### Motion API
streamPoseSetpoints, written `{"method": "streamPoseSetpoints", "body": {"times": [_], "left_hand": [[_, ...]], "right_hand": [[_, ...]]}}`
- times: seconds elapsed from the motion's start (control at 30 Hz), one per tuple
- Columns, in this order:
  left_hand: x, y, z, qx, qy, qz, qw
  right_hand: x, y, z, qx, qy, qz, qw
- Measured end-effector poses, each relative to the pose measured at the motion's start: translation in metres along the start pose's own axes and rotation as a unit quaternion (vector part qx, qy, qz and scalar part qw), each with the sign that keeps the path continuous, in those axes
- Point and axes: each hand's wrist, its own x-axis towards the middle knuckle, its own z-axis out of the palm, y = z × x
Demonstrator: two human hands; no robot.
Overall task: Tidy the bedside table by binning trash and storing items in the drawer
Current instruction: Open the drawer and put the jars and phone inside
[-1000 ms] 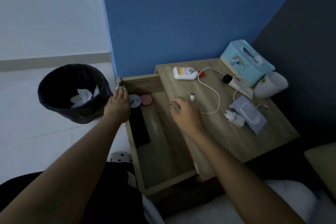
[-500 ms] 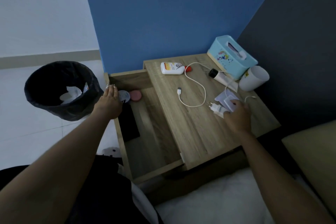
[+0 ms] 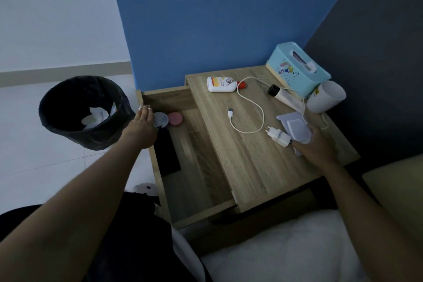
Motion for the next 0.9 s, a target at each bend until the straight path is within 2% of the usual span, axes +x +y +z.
{"method": "streamPoseSetpoints", "body": {"times": [0.1, 0.23, 0.4, 0.5, 0.67, 0.9], "left_hand": [[0.0, 0.0, -0.001, -0.002, 0.001, -0.001, 1.0], [0.0, -0.001, -0.001, -0.006, -0.001, 0.0, 1.0], [-0.004, 0.002, -0.002, -0.011, 0.003, -0.005, 1.0], [-0.005, 0.002, -0.003, -0.014, 0.001, -0.005, 1.0], [-0.006, 0.001, -0.003, -0.017, -0.001, 0.0, 1.0], [-0.008, -0.002, -0.007, -0.027, 0.011, 0.012, 1.0]], "right_hand": [[-0.002, -0.008, 0.002, -0.024, 0.014, 0.012, 1.0], [-0.012, -0.031, -0.005, 0.02, 0.022, 0.023, 0.999], [-0.038, -0.075, -0.022, 0.077, 0.057, -0.022, 0.995], [-0.052, -0.106, -0.013, 0.11, 0.045, -0.077, 0.99], [-0.081, -0.157, 0.038, 0.146, -0.023, -0.161, 0.976], [-0.11, -0.203, 0.147, 0.139, -0.07, -0.196, 0.968]]}}
